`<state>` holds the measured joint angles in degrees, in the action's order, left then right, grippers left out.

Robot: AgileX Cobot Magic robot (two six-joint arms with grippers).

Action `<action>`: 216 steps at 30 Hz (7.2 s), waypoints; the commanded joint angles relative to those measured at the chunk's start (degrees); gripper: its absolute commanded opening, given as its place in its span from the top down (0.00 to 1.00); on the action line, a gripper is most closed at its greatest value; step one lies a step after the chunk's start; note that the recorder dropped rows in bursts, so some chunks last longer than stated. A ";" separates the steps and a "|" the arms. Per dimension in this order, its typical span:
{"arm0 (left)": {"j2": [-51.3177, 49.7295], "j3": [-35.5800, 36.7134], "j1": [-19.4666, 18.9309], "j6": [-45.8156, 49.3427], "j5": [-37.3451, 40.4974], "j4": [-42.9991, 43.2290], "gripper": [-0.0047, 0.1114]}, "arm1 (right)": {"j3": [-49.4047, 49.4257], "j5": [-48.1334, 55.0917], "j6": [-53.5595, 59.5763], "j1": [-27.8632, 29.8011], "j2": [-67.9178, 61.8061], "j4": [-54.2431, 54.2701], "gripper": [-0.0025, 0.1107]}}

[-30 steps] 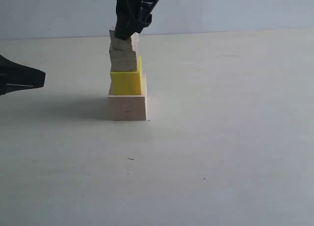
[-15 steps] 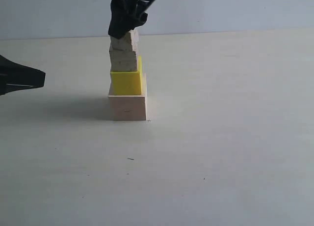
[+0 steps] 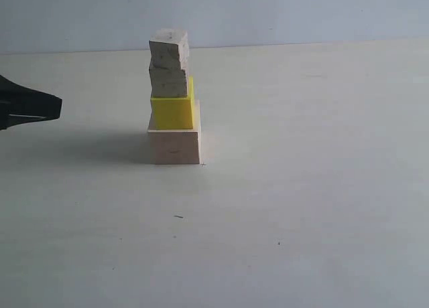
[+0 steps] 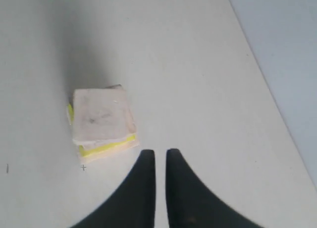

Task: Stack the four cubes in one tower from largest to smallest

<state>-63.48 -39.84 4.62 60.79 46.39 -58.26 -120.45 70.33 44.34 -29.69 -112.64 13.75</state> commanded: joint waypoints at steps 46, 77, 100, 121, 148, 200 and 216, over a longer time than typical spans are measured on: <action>0.14 0.13 0.14 0.20 0.55 -0.97 0.96 | 14.54 -17.85 -34.00 3.52 18.13 -3.46 0.98; 0.24 0.13 0.14 0.20 0.20 -1.85 0.96 | 39.56 -26.38 -12.33 3.84 10.25 29.90 0.98; 0.24 0.13 0.14 0.20 0.20 -1.95 0.96 | 39.56 -31.10 -7.33 3.84 7.64 33.81 0.98; 0.24 0.13 0.14 0.20 0.20 -1.95 0.96 | 39.56 -32.85 -3.33 3.84 6.61 36.28 0.98; 0.24 0.13 0.14 0.20 0.09 -2.06 0.96 | 39.56 -34.88 -0.45 3.84 4.65 37.73 0.98; 0.24 0.13 0.14 0.29 -0.23 -1.96 0.96 | 39.44 -34.79 3.36 3.70 5.92 37.75 0.98; 0.24 0.13 0.14 0.29 -0.23 -1.96 0.96 | 39.44 -29.54 -6.45 3.70 8.34 31.61 0.98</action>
<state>-63.48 -39.84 4.62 61.02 46.07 -59.47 -80.91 40.21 38.10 -26.07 -104.84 45.32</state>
